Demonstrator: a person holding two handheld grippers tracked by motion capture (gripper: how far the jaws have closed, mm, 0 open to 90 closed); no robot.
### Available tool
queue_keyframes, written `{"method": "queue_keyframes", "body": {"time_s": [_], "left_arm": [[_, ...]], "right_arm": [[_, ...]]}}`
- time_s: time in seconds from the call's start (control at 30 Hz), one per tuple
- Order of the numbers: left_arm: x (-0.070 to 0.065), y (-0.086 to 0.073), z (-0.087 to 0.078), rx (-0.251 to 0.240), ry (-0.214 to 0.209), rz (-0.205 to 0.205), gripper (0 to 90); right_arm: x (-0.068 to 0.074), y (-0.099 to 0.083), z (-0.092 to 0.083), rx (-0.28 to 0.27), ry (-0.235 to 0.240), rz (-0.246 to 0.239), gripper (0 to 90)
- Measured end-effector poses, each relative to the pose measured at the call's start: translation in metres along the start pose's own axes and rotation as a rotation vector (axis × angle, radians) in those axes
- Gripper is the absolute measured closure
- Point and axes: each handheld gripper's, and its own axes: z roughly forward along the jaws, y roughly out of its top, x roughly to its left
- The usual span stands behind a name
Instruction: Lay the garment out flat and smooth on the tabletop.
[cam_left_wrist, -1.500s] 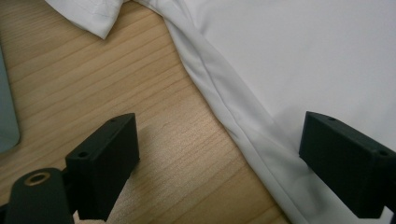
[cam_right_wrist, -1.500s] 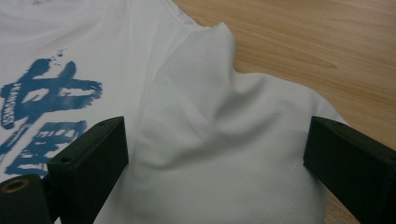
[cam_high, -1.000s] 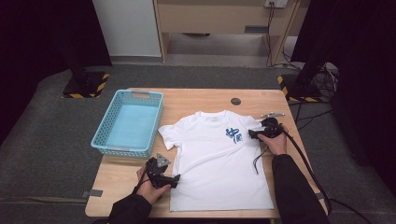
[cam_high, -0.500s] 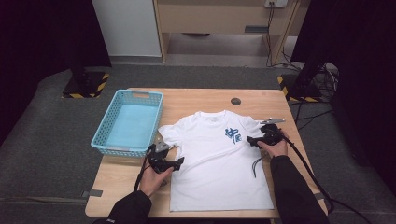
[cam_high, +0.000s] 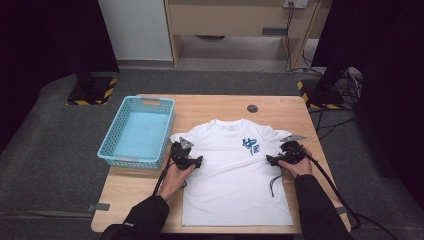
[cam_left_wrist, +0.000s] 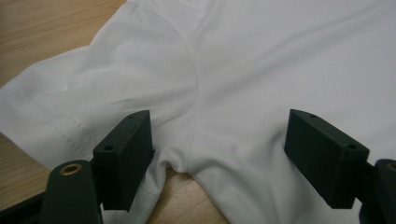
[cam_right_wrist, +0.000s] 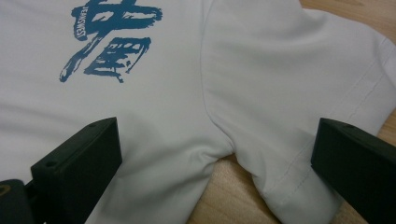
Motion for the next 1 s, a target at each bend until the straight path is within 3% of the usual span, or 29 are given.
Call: {"method": "queue_keyframes", "body": {"time_s": [0.17, 0.23, 0.37, 0.5, 0.63, 0.8, 1.0], "left_arm": [[0.002, 0.003, -0.003, 0.017, 0.0, -0.016, 25.7], [0.002, 0.005, -0.008, 0.006, -0.003, -0.011, 25.5], [0.0, 0.007, -0.023, -0.026, -0.003, -0.016, 23.4], [-0.001, 0.003, -0.04, -0.06, -0.033, -0.061, 22.5], [-0.005, -0.002, -0.053, -0.082, -0.046, -0.082, 20.9], [-0.014, -0.008, -0.063, -0.065, -0.067, -0.065, 18.7], [-0.026, -0.021, -0.079, -0.053, -0.076, -0.031, 17.9]], "right_arm": [[0.002, 0.001, -0.008, -0.01, -0.01, 0.018, 3.5], [0.004, 0.002, -0.015, -0.04, -0.005, 0.032, 3.7], [0.009, 0.003, -0.026, -0.051, -0.023, 0.057, 3.6], [0.017, 0.0, -0.037, -0.065, -0.028, 0.072, 3.4], [0.03, -0.006, -0.047, -0.075, -0.017, 0.057, 3.6], [0.044, -0.012, -0.055, -0.059, -0.014, 0.032, 2.7], [0.049, -0.02, -0.067, -0.065, -0.006, 0.014, 2.5]]}}
